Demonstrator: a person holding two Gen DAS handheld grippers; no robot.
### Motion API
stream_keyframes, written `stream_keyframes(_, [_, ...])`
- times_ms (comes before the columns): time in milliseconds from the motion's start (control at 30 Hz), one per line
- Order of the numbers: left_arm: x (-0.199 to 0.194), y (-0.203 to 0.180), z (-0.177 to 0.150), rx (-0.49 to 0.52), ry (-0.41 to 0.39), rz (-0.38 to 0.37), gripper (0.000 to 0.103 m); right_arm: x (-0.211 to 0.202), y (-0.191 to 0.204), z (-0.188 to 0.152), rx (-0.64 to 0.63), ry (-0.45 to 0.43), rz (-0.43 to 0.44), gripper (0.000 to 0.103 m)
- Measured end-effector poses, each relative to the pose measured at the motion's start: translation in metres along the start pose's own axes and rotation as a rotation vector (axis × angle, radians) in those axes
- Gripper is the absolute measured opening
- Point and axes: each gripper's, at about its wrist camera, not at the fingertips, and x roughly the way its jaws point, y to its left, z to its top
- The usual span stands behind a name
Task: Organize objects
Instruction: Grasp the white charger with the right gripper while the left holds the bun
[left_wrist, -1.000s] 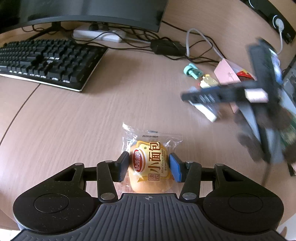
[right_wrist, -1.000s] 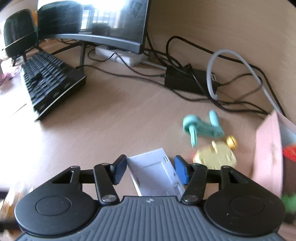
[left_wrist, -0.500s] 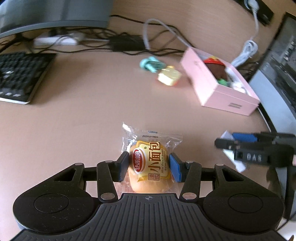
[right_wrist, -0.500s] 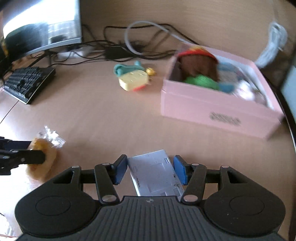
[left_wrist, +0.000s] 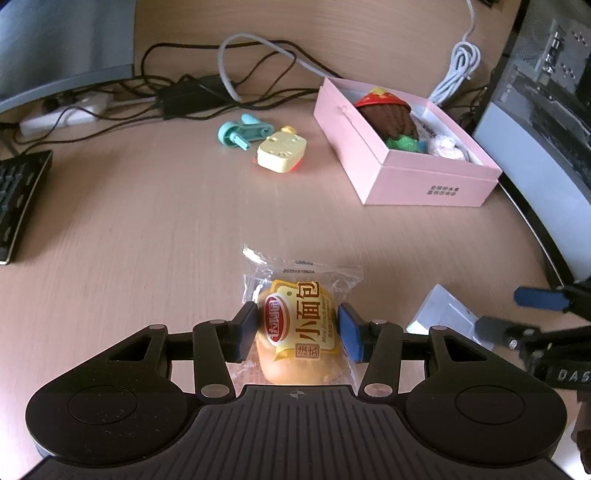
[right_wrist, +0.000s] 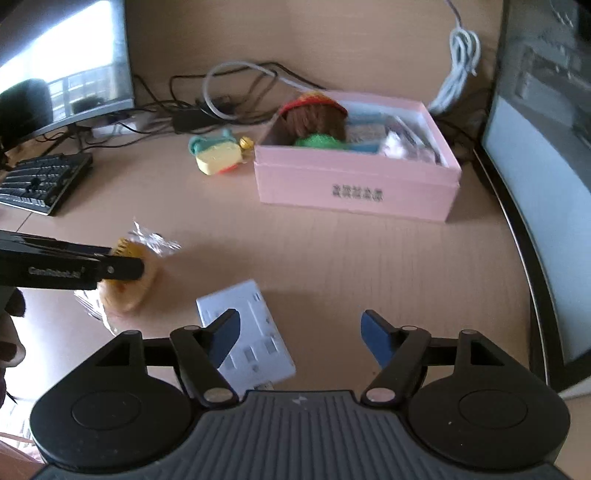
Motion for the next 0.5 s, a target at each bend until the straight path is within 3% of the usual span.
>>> stream_keyframes(300, [0.000,0.002,0.000,0.025,0.004,-0.013,0.053,0.013,0.042,-0.011,-0.042,0.083,0.117,0.077])
stream_keyframes(500, [-0.001,0.005,-0.002,0.021,-0.002,-0.031,0.053,0.004,0.055,-0.009,-0.106,0.036,0.082,0.077])
